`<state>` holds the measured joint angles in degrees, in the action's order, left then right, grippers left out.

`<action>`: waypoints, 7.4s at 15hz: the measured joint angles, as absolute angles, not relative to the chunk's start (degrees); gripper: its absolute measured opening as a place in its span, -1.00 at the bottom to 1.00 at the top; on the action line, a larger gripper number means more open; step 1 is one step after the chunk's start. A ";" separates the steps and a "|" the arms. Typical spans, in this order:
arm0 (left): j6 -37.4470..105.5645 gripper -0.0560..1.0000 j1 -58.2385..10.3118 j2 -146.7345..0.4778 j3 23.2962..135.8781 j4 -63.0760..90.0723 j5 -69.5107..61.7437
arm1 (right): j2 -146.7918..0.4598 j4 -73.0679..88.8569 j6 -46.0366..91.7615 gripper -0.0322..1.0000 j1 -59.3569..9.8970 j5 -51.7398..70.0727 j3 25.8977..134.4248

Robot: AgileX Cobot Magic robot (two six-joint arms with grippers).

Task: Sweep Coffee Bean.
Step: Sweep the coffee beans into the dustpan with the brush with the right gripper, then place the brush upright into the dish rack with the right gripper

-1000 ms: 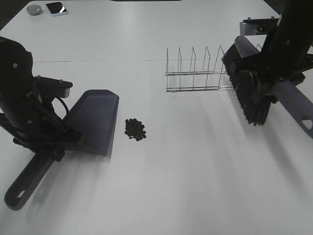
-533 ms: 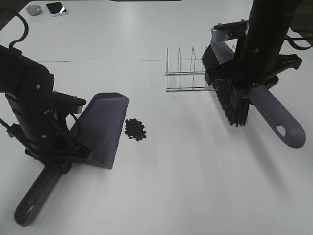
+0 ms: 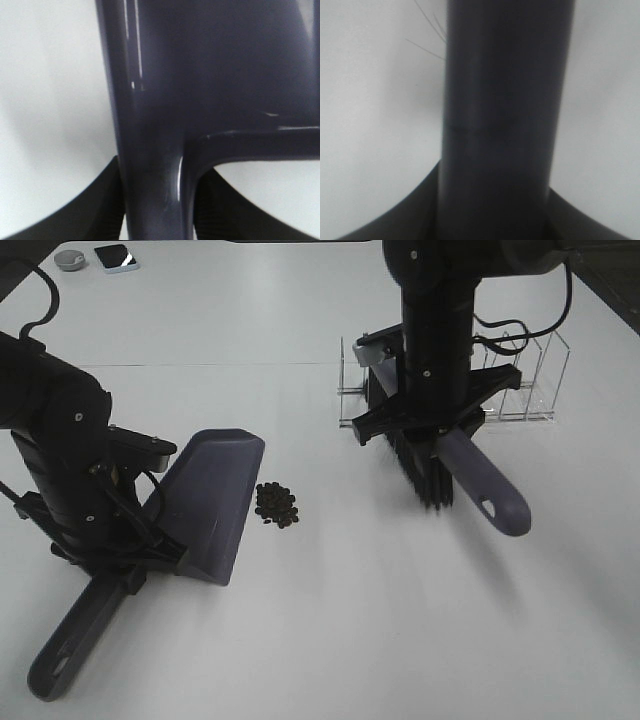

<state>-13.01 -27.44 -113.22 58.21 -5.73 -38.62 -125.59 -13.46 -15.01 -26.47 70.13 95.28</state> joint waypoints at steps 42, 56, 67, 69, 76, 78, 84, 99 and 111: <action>-12.78 -0.26 -27.44 -113.22 58.21 -6.99 -37.59 | -135.85 1.20 -15.76 -0.31 -40.39 70.19 123.76; -12.78 -0.26 -27.44 -113.22 58.21 -4.01 -37.59 | -109.95 -3.27 -9.51 -0.31 -24.69 70.30 80.50; -12.78 -0.26 -27.44 -113.22 58.21 -0.80 -37.53 | -109.43 -3.15 -4.53 -0.31 -14.21 70.19 80.44; -12.78 -0.26 -27.44 -113.22 58.21 -0.74 -37.53 | -109.43 -3.09 -4.24 -0.31 -10.94 70.19 80.44; -12.78 -0.26 -27.44 -113.27 58.27 -0.46 -37.82 | -112.93 -4.35 -4.18 -0.31 -7.79 70.19 80.44; -12.78 -0.26 -27.44 -113.33 58.27 -0.34 -37.93 | -115.16 -4.58 -4.01 -0.31 -7.79 70.19 80.44; -12.78 -0.26 -27.44 -113.33 58.33 0.00 -38.16 | -119.63 -4.81 -3.95 -0.31 -7.79 69.90 84.91; -12.78 -0.26 -27.44 -113.33 58.33 0.00 -38.45 | -134.36 -1.95 -4.30 -0.32 -7.79 70.42 111.04; -12.78 -0.26 -27.44 -113.33 58.33 0.00 -38.85 | -137.22 2.98 -4.24 0.01 -7.73 70.30 114.59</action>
